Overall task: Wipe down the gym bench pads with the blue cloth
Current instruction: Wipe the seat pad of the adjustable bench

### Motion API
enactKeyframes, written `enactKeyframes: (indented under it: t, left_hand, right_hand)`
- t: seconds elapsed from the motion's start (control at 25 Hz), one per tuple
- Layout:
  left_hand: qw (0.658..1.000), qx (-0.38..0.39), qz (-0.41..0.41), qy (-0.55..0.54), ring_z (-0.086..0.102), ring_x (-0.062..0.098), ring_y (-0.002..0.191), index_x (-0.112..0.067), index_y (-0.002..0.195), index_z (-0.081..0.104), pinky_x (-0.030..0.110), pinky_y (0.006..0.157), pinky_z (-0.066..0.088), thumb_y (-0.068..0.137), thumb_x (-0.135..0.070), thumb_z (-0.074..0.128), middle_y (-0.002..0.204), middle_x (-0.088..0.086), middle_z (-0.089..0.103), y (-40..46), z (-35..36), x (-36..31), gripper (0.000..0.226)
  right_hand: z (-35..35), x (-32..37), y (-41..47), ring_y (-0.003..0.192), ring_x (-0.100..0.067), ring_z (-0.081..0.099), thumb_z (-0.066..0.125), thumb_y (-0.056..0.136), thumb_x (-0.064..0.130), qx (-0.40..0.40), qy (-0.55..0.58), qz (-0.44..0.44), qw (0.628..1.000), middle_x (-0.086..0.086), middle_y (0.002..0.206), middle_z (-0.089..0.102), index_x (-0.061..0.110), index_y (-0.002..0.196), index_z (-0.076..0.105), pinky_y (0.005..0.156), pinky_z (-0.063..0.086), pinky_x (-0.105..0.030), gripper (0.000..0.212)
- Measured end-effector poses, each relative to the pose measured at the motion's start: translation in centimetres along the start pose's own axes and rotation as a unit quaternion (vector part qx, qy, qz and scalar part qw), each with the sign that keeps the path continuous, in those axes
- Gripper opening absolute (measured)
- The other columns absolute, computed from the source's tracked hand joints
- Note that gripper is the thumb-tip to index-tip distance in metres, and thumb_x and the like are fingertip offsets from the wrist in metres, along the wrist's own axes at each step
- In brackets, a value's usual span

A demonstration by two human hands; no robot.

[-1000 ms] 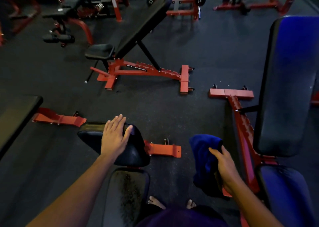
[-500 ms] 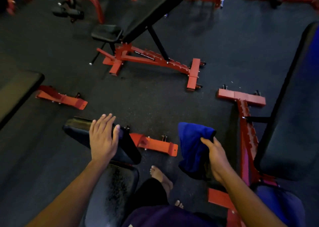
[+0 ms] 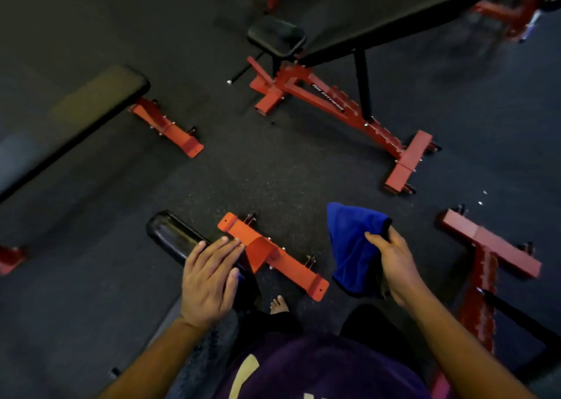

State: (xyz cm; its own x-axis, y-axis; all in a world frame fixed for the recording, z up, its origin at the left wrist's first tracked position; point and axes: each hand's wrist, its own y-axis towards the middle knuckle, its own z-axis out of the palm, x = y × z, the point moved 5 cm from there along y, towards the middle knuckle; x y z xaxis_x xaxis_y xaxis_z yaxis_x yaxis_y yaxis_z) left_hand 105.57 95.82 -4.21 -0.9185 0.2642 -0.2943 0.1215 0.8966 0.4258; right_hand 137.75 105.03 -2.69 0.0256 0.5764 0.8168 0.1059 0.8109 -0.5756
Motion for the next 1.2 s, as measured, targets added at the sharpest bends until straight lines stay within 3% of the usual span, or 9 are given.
enactKeyframes:
  t: [0.12,0.28,0.4,0.48,0.6,0.72,0.84,0.96,1.2]
  left_hand:
    - [0.998,0.007,-0.059,-0.022,0.051,0.011,0.136,-0.014,0.133,0.066,0.040,0.120,0.028,0.105,-0.036,0.039,0.141,-0.004,0.061,0.4,-0.5,-0.4,0.045]
    - [0.954,-0.076,-0.277,-0.083,0.057,0.006,0.123,-0.016,0.125,0.069,0.036,0.111,0.037,0.102,-0.034,0.046,0.129,-0.012,0.066,1.9,-0.9,-0.4,0.037]
    - [0.900,-0.113,-0.422,-0.008,0.049,0.013,0.137,-0.017,0.139,0.057,0.033,0.121,0.027,0.101,-0.038,0.044,0.144,-0.007,0.057,3.4,-0.2,-0.7,0.045]
    - [0.872,-0.095,-0.479,0.028,0.026,0.009,0.152,-0.015,0.154,0.040,0.027,0.126,0.012,0.101,-0.043,0.041,0.161,-0.004,0.036,3.7,0.0,-1.0,0.060]
    - [0.823,-0.054,-0.565,0.009,-0.006,0.000,0.155,-0.018,0.162,0.011,0.025,0.127,0.000,0.098,-0.059,0.033,0.170,-0.008,0.003,3.2,0.1,-0.6,0.080]
    - [0.791,-0.007,-0.611,0.020,-0.016,-0.003,0.152,-0.023,0.162,0.002,0.022,0.125,-0.006,0.103,-0.063,0.035,0.168,-0.013,-0.008,4.3,0.9,-1.0,0.079]
    - [0.750,-0.031,-0.660,-0.002,-0.016,0.000,0.153,-0.024,0.163,0.002,0.030,0.128,-0.003,0.099,-0.058,0.034,0.168,-0.014,-0.010,5.1,0.9,-1.2,0.079]
    - [0.713,-0.051,-0.700,0.009,-0.010,0.000,0.152,-0.026,0.163,-0.001,0.026,0.125,0.000,0.097,-0.063,0.033,0.168,-0.015,-0.013,6.1,0.8,-1.5,0.083]
    - [0.679,-0.041,-0.730,0.064,-0.004,0.000,0.154,-0.030,0.163,0.005,0.030,0.126,0.013,0.099,-0.060,0.037,0.169,-0.018,-0.010,6.8,0.3,-1.2,0.078]
  right_hand:
    - [2.0,2.3,4.3,0.111,-0.009,0.063,0.052,0.097,0.005,0.037,-0.013,0.009,0.999,0.004,0.124,0.066,0.023,0.124,0.061,0.104,0.046,-0.035,0.034]
    - [3.5,5.5,10.3,0.082,0.006,0.063,0.049,0.099,0.005,0.106,-0.043,0.010,0.993,0.010,0.105,0.065,0.019,0.124,0.058,0.069,0.050,-0.014,0.030]
    - [4.4,8.8,16.9,0.093,-0.001,0.058,0.052,0.099,0.011,0.181,-0.112,-0.013,0.977,0.005,0.120,0.061,0.019,0.134,0.055,0.087,0.044,-0.028,0.037]
    - [4.8,11.1,20.9,0.100,-0.012,0.060,0.053,0.098,0.010,0.224,-0.146,-0.011,0.963,0.001,0.128,0.060,0.019,0.135,0.054,0.095,0.042,-0.035,0.039]
    - [5.6,14.1,25.3,0.116,-0.021,0.058,0.056,0.097,0.014,0.271,-0.197,-0.016,0.942,0.000,0.130,0.061,0.028,0.131,0.056,0.101,0.044,-0.042,0.037]
    - [7.7,16.8,28.3,0.116,-0.023,0.059,0.058,0.097,0.016,0.324,-0.243,-0.031,0.914,0.000,0.128,0.062,0.025,0.133,0.057,0.100,0.046,-0.044,0.038]
    - [11.0,17.9,28.9,0.115,-0.021,0.058,0.057,0.098,0.019,0.375,-0.278,-0.034,0.884,0.003,0.125,0.061,0.024,0.138,0.053,0.098,0.046,-0.045,0.041]
    - [14.2,17.9,29.1,0.113,-0.018,0.058,0.057,0.098,0.020,0.416,-0.299,-0.032,0.858,0.007,0.120,0.061,0.026,0.138,0.052,0.095,0.047,-0.042,0.041]
    - [23.6,17.7,29.6,0.107,-0.017,0.059,0.059,0.097,0.020,0.491,-0.358,-0.030,0.794,0.007,0.116,0.064,0.025,0.132,0.057,0.096,0.047,-0.043,0.036]
